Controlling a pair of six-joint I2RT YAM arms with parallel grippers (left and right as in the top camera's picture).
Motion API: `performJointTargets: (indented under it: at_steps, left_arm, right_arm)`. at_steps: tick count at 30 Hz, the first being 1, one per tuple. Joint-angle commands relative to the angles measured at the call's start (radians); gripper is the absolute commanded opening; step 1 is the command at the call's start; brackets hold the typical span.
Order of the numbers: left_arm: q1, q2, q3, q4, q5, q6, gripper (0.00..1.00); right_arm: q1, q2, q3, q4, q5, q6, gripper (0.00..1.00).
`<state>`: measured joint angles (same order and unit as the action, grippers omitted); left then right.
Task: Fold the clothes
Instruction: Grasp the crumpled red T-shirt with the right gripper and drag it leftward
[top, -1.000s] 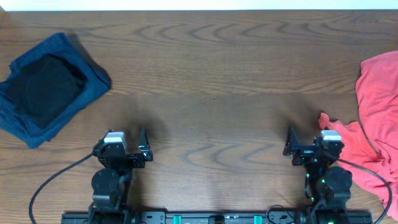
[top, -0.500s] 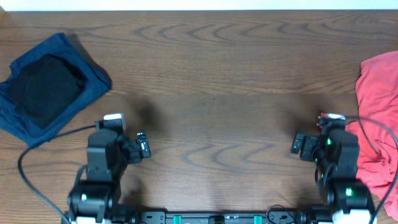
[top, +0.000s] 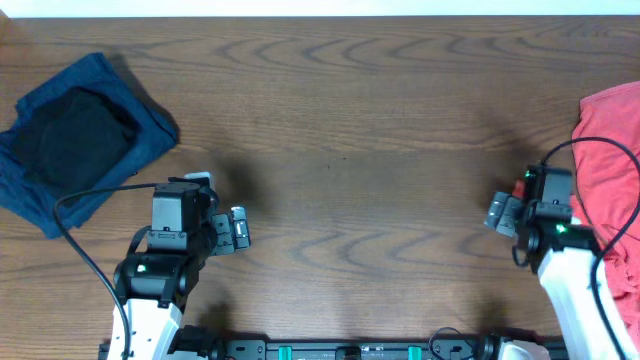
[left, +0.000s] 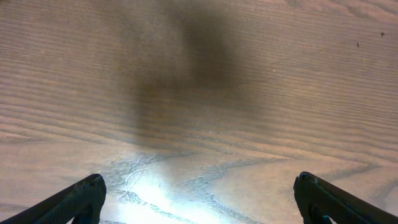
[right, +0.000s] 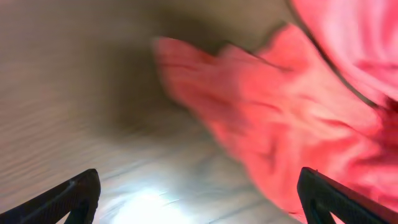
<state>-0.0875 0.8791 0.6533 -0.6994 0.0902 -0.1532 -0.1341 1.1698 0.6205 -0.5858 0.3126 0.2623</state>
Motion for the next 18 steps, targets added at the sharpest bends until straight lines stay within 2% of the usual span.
performJointTargets:
  at_steps: [1,5,8,10,12,13,16,18]
  left_arm:
    - [0.004,0.002,0.021,0.0,0.016,-0.003,0.98]
    - [0.004,0.002,0.021,0.001,0.016,-0.003,0.98]
    - [0.004,0.002,0.021,0.001,0.016,-0.003,0.98]
    - [0.004,0.002,0.021,0.001,0.016,-0.002,0.98]
    - [0.004,0.002,0.021,0.001,0.016,-0.003,0.98]
    - [0.004,0.002,0.021,0.001,0.016,-0.002,0.98]
    - [0.004,0.002,0.021,0.001,0.015,-0.002,0.98]
    - [0.004,0.002,0.021,0.002,0.015,-0.002,0.98]
  right_arm:
    - [-0.054,0.082,0.013,0.019,0.098,0.055,0.99]
    - [-0.11,0.191,0.013,0.054,0.105,0.056,0.97]
    - [-0.144,0.262,0.013,0.078,0.105,0.056,0.86]
    - [-0.162,0.301,0.013,0.081,0.1,0.056,0.74]
    - [-0.168,0.33,0.013,0.078,0.069,0.056,0.5]
    - [-0.167,0.338,0.013,0.076,0.047,0.055,0.33]
    - [-0.164,0.335,0.014,0.069,-0.151,0.044,0.04]
    - [-0.152,0.327,0.014,0.078,-0.392,-0.033,0.01]
